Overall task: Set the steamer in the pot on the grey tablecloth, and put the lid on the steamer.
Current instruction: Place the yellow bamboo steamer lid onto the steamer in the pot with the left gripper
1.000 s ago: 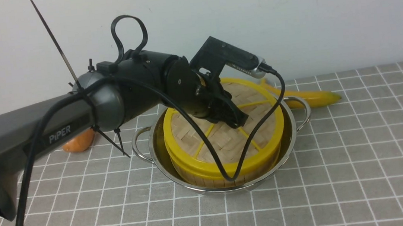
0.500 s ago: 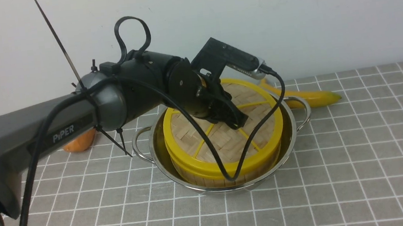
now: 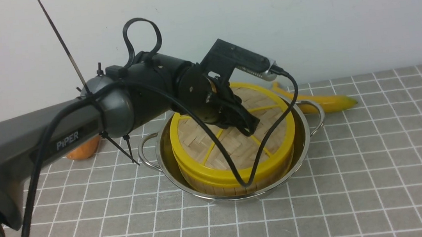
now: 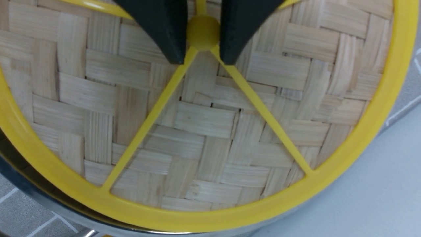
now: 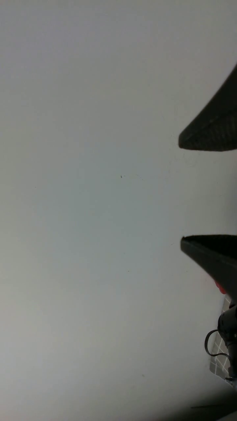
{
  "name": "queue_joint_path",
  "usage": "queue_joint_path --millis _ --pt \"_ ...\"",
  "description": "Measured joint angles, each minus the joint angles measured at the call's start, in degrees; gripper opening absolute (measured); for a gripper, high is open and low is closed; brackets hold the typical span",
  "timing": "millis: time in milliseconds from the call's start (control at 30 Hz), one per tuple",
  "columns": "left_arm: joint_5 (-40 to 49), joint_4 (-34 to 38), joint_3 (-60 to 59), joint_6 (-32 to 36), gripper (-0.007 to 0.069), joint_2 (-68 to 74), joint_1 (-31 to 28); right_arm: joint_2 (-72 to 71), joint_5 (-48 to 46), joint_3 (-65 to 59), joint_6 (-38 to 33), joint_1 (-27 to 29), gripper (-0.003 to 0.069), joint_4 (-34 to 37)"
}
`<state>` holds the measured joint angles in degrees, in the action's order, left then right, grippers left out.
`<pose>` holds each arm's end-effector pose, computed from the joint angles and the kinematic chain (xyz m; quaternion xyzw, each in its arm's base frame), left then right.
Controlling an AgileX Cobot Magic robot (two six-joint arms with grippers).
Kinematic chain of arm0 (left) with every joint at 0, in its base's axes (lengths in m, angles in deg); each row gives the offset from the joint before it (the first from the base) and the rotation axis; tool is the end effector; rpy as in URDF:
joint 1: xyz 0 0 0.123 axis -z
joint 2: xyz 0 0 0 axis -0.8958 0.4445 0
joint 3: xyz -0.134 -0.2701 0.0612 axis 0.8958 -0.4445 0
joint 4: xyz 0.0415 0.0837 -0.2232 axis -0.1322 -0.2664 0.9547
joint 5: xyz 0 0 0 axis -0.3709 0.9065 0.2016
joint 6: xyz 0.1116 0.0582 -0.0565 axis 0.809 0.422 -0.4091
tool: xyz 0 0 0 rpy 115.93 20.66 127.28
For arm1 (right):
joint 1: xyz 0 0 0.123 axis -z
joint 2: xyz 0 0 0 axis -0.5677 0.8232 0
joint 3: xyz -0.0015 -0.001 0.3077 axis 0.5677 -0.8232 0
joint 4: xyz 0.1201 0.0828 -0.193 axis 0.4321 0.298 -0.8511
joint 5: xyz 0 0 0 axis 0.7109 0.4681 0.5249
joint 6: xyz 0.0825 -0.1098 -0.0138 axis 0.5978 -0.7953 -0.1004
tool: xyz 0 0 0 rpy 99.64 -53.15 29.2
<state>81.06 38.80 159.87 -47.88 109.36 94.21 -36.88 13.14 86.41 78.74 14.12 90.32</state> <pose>0.4124 -0.2387 0.2105 0.3218 0.8852 -0.0450 0.3329 0.0293 0.0143 0.5820 -0.0694 0.7386 0.1892 0.6433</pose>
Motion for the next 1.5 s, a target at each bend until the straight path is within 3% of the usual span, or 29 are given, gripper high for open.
queue_joint_path --millis 867,1500 --pt "1.4 -2.7 0.0 -7.1 0.0116 -0.3 0.0 0.0 0.0 0.0 0.0 0.0 0.0359 0.0" --pt "1.1 -3.1 0.0 -7.6 0.0116 -0.2 0.0 0.0 0.0 0.0 0.0 0.0 0.0359 0.0"
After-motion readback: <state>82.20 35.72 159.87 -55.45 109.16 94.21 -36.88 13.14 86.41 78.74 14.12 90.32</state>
